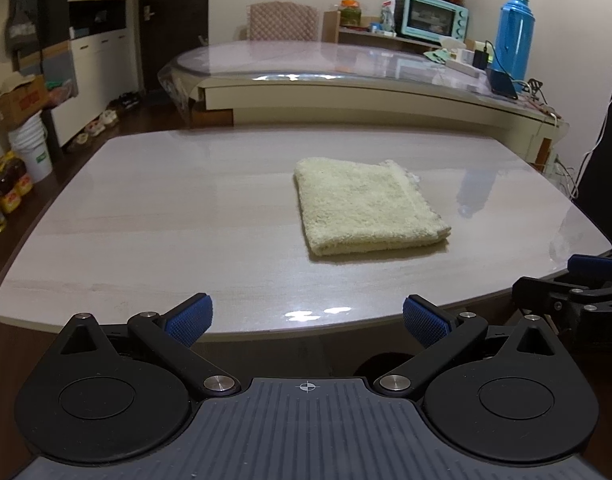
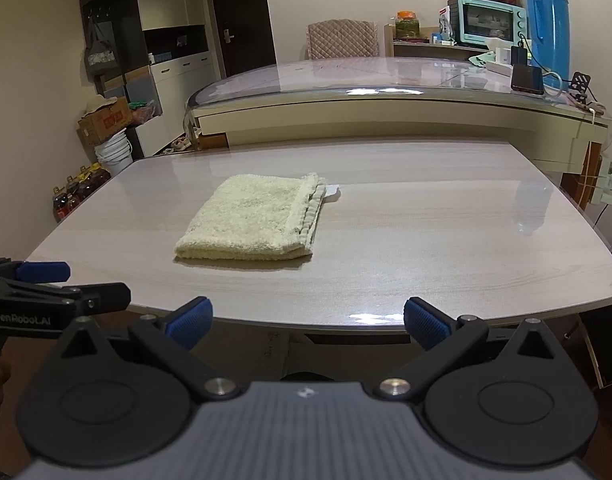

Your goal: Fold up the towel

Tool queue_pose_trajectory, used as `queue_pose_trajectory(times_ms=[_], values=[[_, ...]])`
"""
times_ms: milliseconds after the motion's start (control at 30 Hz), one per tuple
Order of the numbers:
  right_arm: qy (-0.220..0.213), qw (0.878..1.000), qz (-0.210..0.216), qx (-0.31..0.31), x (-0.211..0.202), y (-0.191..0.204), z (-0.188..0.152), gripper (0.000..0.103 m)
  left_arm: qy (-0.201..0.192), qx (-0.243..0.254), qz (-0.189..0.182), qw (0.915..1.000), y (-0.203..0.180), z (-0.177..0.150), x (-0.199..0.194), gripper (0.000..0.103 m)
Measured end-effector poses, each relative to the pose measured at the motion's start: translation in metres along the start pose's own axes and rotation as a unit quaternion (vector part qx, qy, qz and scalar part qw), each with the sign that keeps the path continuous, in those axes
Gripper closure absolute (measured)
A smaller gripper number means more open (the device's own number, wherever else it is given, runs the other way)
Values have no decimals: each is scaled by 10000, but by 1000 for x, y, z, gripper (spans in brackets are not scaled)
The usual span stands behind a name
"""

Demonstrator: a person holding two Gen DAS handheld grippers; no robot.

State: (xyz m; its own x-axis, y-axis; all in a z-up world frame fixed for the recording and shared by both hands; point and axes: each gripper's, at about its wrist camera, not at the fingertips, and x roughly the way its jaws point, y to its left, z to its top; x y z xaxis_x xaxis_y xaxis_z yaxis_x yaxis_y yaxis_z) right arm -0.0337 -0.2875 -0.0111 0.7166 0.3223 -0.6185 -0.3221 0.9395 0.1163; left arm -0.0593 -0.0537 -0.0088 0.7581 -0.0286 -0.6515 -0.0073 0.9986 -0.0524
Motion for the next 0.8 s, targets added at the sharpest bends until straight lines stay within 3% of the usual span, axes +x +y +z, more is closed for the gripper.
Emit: queue_pose_trajectory(times_ms=[800], values=[[-33, 10000, -29, -23, -1, -4, 2, 0, -179, 162, 37, 9997, -10, 4, 0, 0]])
